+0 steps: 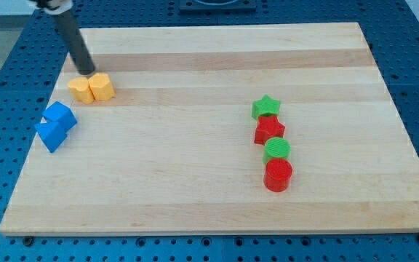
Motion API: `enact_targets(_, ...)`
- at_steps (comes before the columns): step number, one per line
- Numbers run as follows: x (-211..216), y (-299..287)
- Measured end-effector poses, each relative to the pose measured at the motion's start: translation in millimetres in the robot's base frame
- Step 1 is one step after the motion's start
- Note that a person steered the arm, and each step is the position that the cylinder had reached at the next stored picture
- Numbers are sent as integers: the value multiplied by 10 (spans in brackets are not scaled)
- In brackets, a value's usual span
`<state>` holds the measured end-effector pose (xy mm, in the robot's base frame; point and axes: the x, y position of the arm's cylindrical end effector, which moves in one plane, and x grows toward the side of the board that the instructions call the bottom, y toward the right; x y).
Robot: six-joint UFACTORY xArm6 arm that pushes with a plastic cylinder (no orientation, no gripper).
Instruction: Move your arm towards the green star
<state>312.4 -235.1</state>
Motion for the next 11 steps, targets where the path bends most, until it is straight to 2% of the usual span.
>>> enact_targets(4, -1, 2193)
enact_targets(7, 469, 3810)
enact_targets(9, 953, 3990)
enact_targets(11, 1170, 3558)
